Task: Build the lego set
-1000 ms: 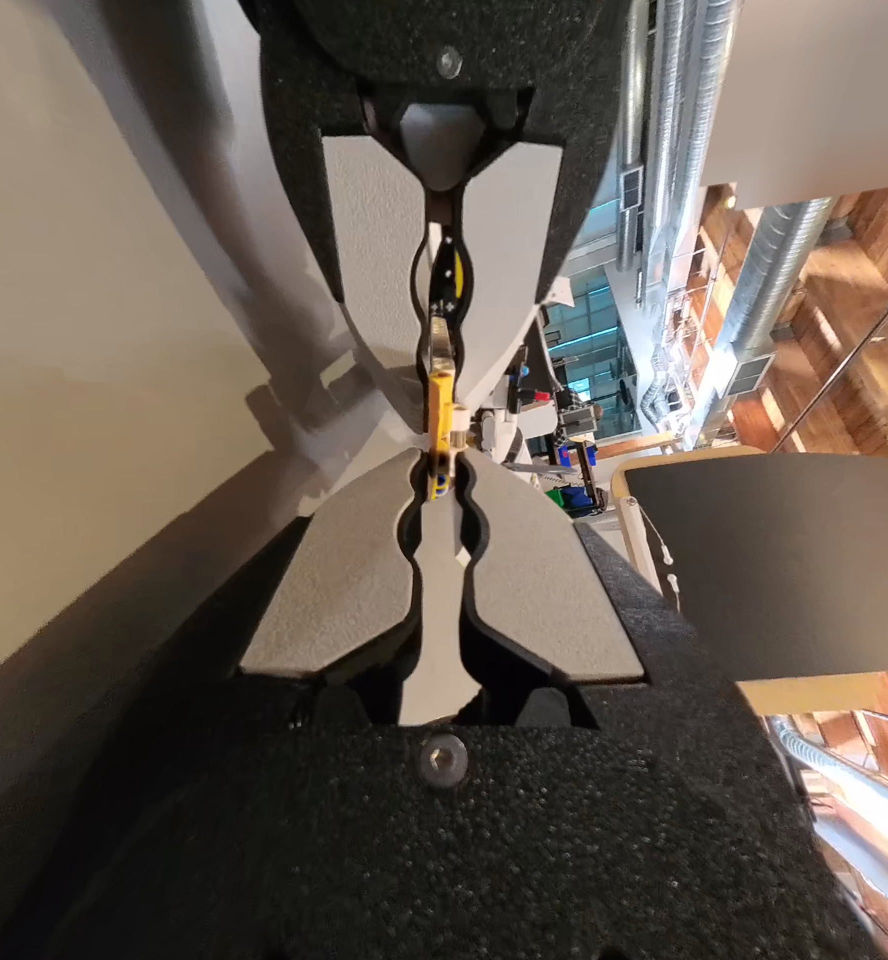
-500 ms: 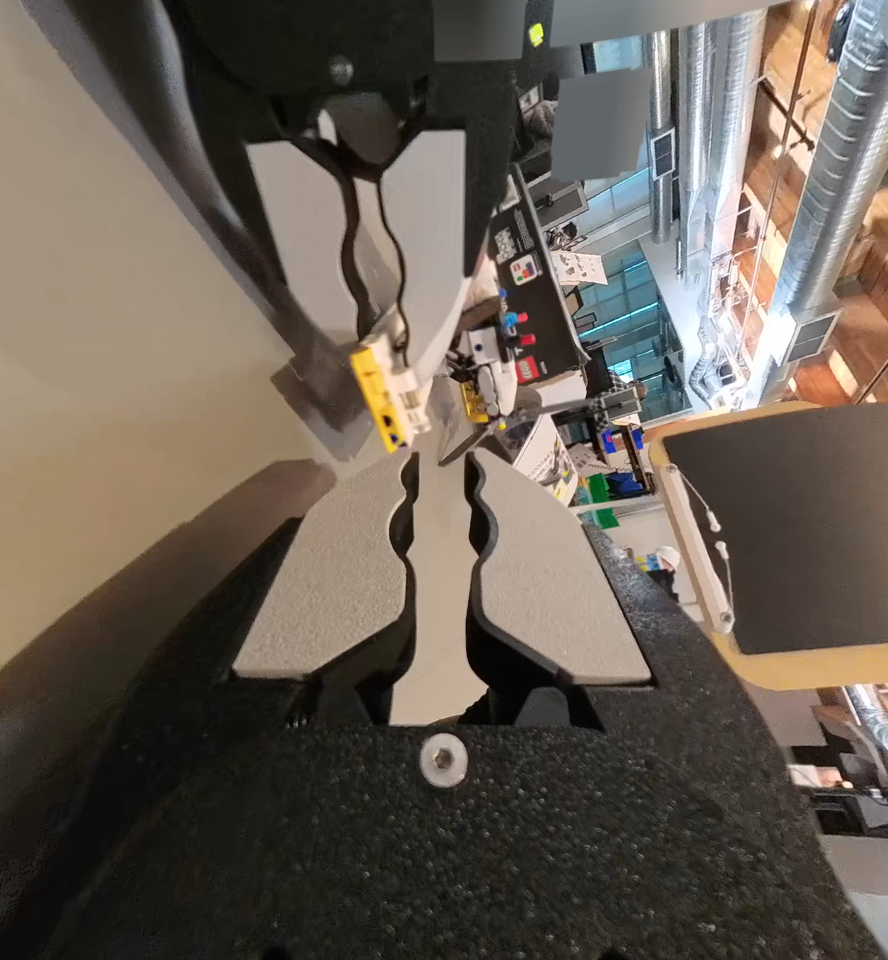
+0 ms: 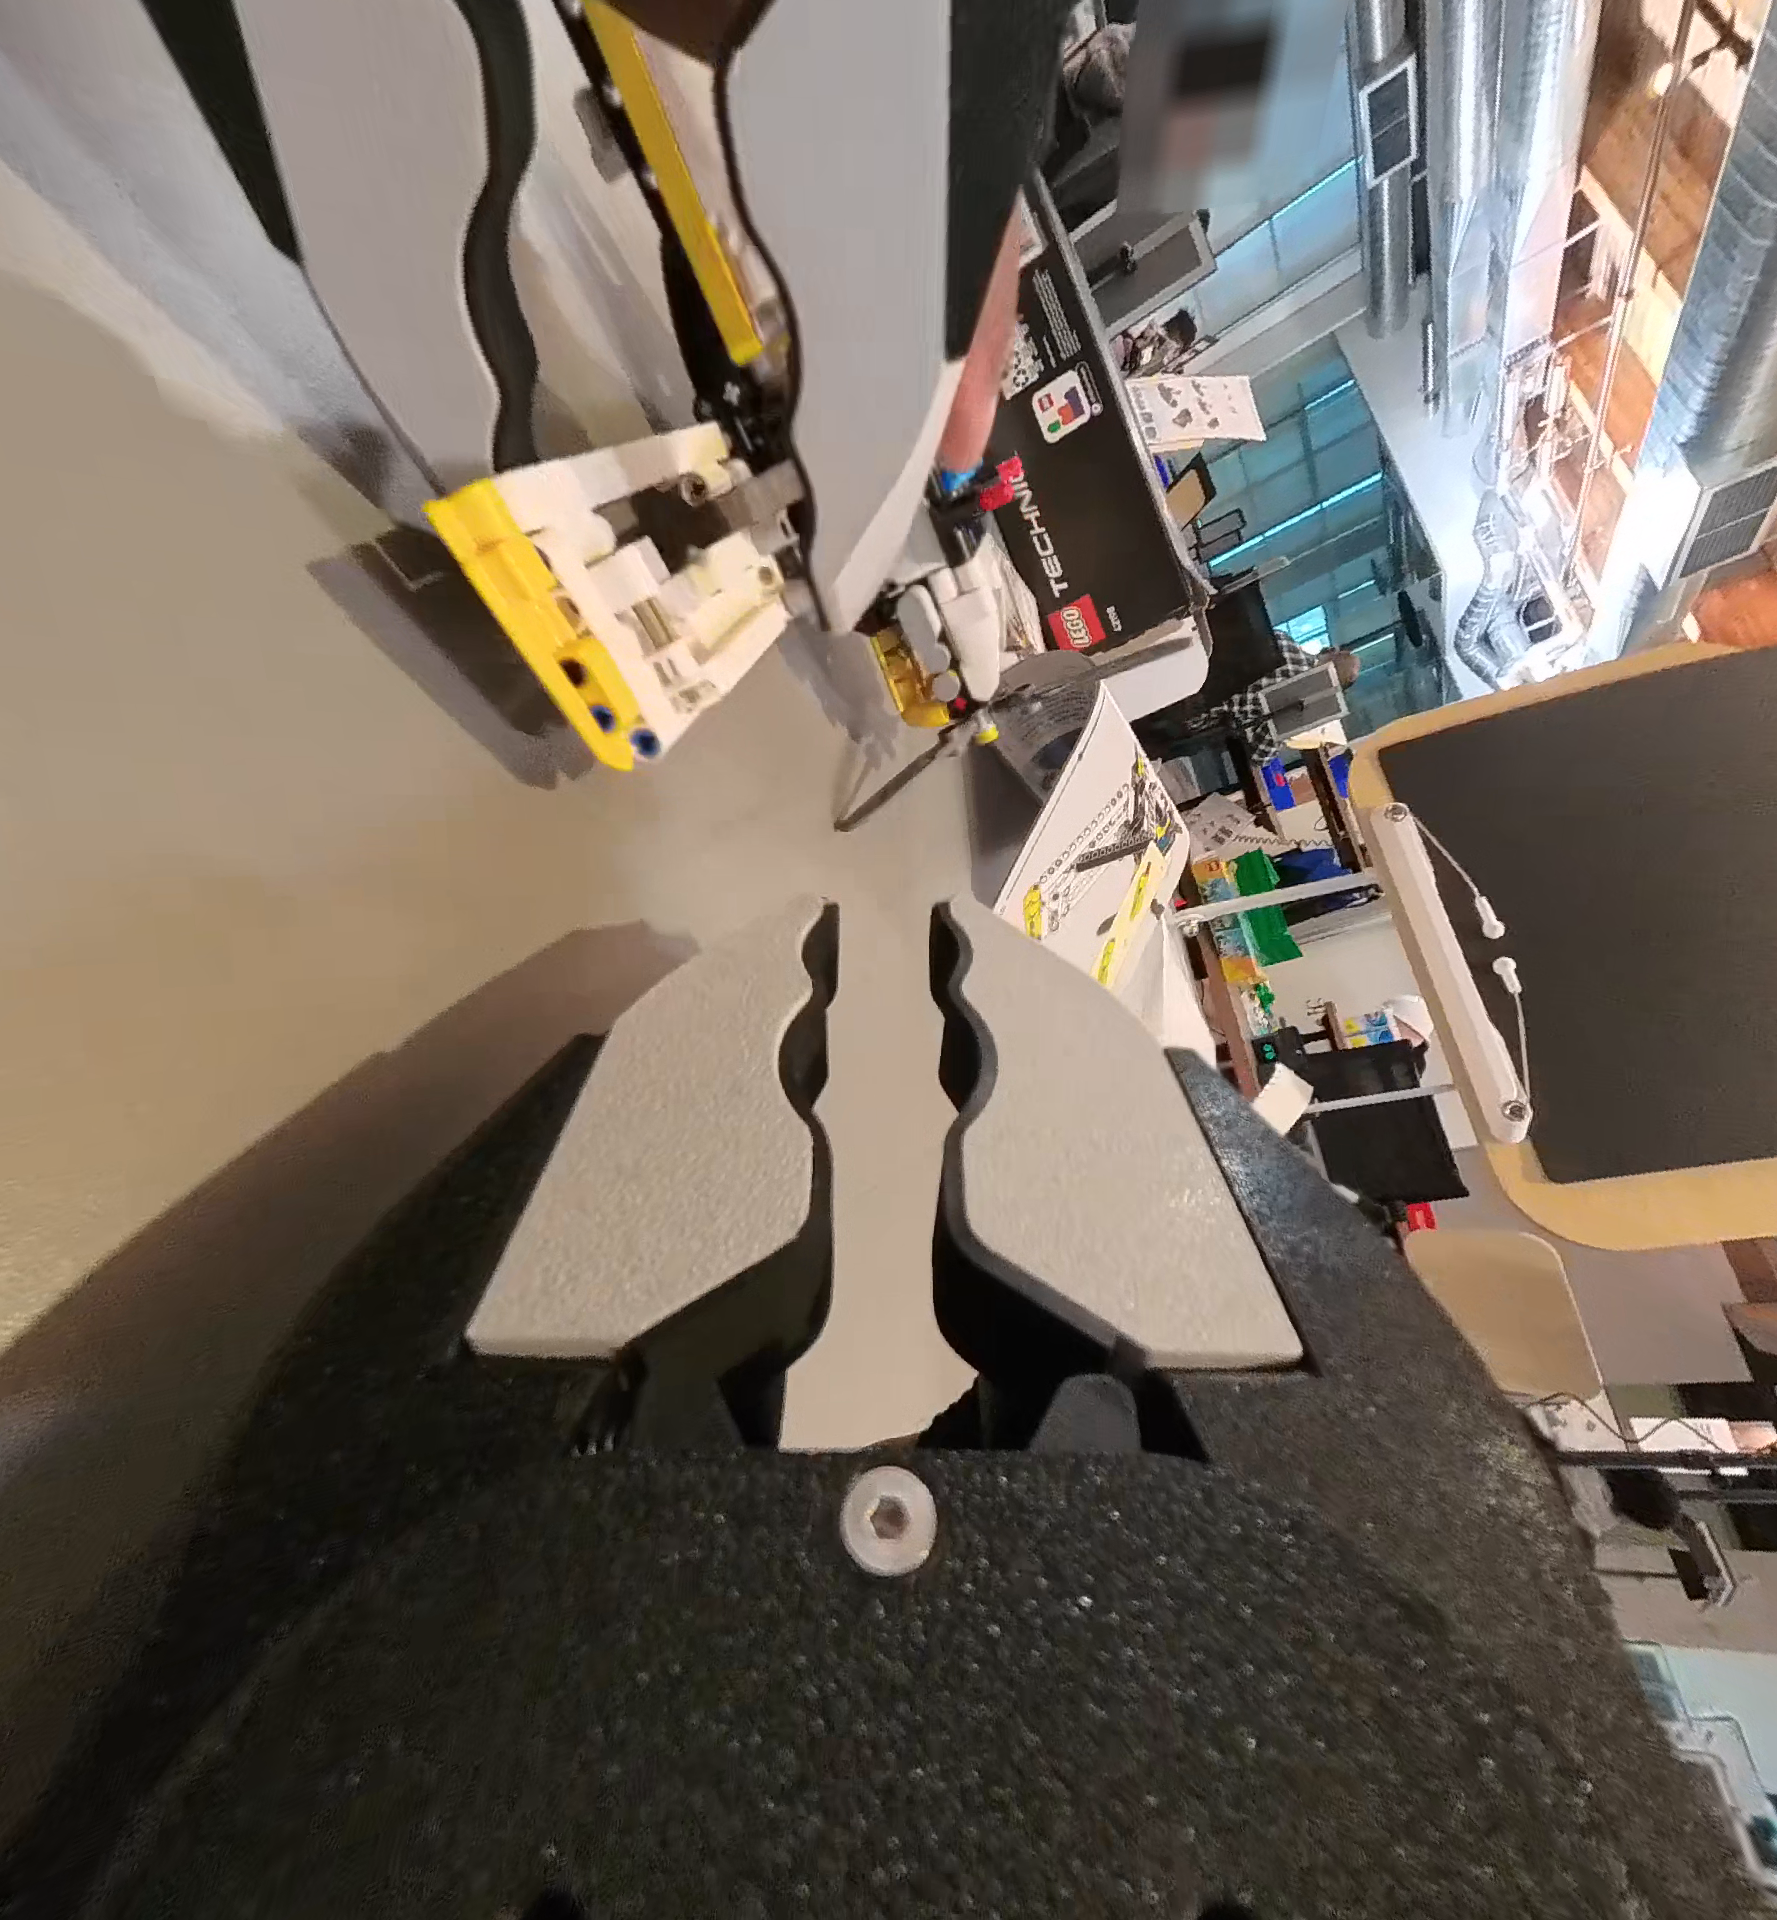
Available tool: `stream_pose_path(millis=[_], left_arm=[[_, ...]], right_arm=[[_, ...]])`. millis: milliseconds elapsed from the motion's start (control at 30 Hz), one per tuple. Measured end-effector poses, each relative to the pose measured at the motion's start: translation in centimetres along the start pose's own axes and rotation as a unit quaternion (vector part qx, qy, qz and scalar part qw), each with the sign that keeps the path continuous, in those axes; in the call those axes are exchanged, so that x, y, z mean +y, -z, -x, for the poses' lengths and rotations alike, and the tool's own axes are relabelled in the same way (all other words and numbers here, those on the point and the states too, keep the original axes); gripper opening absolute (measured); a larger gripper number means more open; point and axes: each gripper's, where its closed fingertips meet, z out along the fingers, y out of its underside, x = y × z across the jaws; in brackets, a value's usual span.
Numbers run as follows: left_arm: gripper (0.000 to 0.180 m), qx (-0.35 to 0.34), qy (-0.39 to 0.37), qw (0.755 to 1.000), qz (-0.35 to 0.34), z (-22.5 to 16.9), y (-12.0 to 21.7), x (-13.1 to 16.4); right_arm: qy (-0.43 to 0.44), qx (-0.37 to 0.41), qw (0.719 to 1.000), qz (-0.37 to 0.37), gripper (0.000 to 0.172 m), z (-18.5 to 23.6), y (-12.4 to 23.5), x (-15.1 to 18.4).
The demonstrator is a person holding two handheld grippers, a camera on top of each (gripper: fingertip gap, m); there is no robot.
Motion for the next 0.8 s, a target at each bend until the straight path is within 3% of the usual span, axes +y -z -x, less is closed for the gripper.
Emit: stream_pose_path(millis=[200, 300, 467, 567, 667, 800], left_arm=[[0.080, 0.021, 0.054, 0.997, -0.047, 0.5, 0.5, -0.8], [0.056, -0.004, 0.025, 0.998, -0.056, -0.1, 0.2, -1.0], [0.053, -0.051, 0.017, 0.998, -0.036, -0.1, 0.5, -1.8], [0.061, -0.011, 0.071, 0.996, -0.049, -0.3, 0.9, -2.8], [0.081, 0.041, 0.127, 0.989, -0.064, -0.2, 1.1, -3.6], [0.097, 0.140, 0.199, 0.961, -0.131, -1.0, 2.1, -5.5]], right_arm=[[0.007, -0.002, 1.000, 0.019, 0.016, 0.3, -0.2, 0.3], [0.022, 0.006, 0.999, 0.023, 0.016, 0.2, -0.2, 0.3], [0.026, 0.014, 0.999, 0.029, 0.016, -0.1, -0.1, 0.5], [0.021, 0.016, 0.999, 0.039, 0.016, -0.3, -0.2, 0.9], [0.017, 0.018, 0.999, 0.048, 0.016, -0.5, -0.2, 1.3], [0.009, 0.022, 0.998, 0.058, 0.016, -0.8, -0.1, 1.7]])
